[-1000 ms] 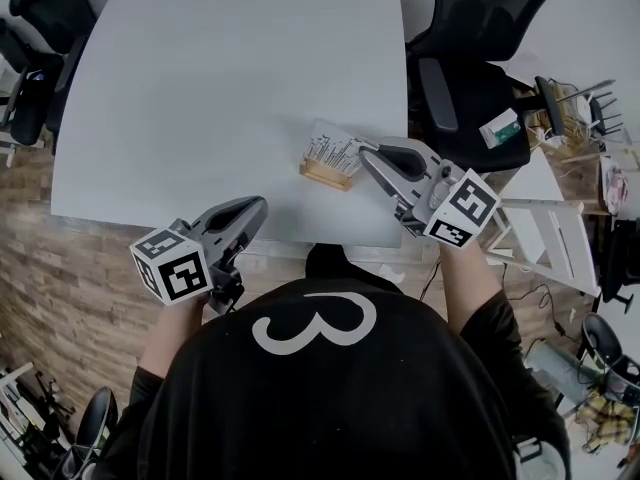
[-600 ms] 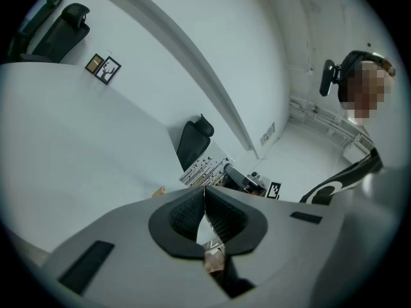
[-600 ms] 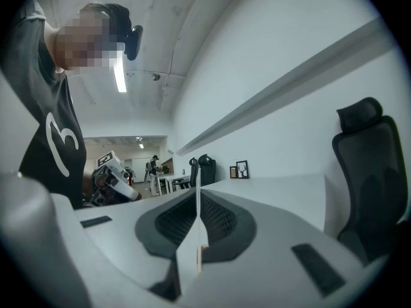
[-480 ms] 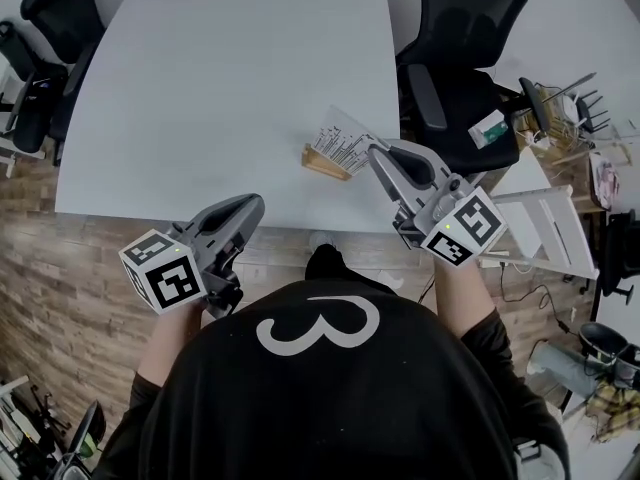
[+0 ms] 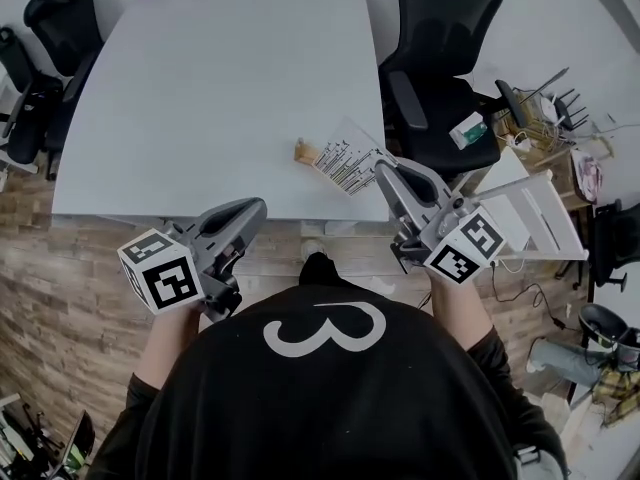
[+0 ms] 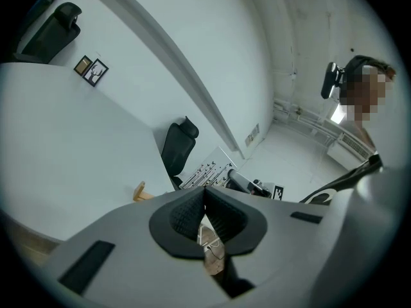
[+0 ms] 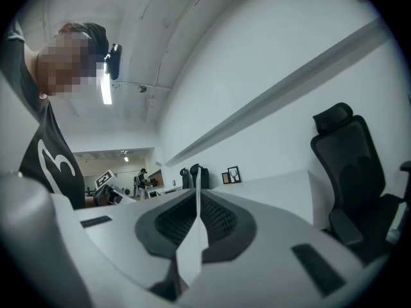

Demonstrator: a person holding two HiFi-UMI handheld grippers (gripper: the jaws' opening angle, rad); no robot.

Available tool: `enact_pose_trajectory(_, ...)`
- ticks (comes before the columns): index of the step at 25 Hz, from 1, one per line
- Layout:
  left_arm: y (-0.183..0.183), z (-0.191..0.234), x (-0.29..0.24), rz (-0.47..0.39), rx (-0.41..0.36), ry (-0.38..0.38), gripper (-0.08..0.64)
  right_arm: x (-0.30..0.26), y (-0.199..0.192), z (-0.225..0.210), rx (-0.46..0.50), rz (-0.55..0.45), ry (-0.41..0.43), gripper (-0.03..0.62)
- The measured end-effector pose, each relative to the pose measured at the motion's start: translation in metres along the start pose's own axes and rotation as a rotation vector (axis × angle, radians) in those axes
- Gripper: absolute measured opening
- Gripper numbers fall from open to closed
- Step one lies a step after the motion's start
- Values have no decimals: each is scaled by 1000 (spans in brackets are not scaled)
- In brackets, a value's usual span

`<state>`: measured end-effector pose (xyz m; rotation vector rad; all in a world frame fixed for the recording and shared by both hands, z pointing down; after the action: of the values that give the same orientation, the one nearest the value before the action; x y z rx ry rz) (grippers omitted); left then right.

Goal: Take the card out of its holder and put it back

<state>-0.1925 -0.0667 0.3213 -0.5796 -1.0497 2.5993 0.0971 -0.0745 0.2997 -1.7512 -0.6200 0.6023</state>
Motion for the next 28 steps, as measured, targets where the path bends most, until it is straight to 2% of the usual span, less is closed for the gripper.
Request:
enact_pose_trajectory(6, 1, -10, 6, -7, 12, -14, 14, 8, -1, 8, -27, 20, -17, 23)
enact_pose_trajectory(12, 2, -16, 5, -7, -55, -14, 14, 7, 0, 9, -30, 21, -13, 23)
enact_pose_trajectory(21, -3, -9, 3, -8, 12, -33, 13, 7, -4, 6, -28, 23, -15, 23)
enact_pose_trajectory(28, -5, -6, -1, -2, 27, -48, 14, 5, -5, 4, -24, 33, -18, 23)
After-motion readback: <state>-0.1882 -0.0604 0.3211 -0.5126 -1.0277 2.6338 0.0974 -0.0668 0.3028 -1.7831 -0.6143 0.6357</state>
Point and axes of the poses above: the fingertips, and each gripper's own axes: x backward along the fingers, z to its left, y out of its top, the point moved 8 cm from there along x, backward along the fingers, and after that the axes turned 6 degrees about z, right-handed, at the moved point
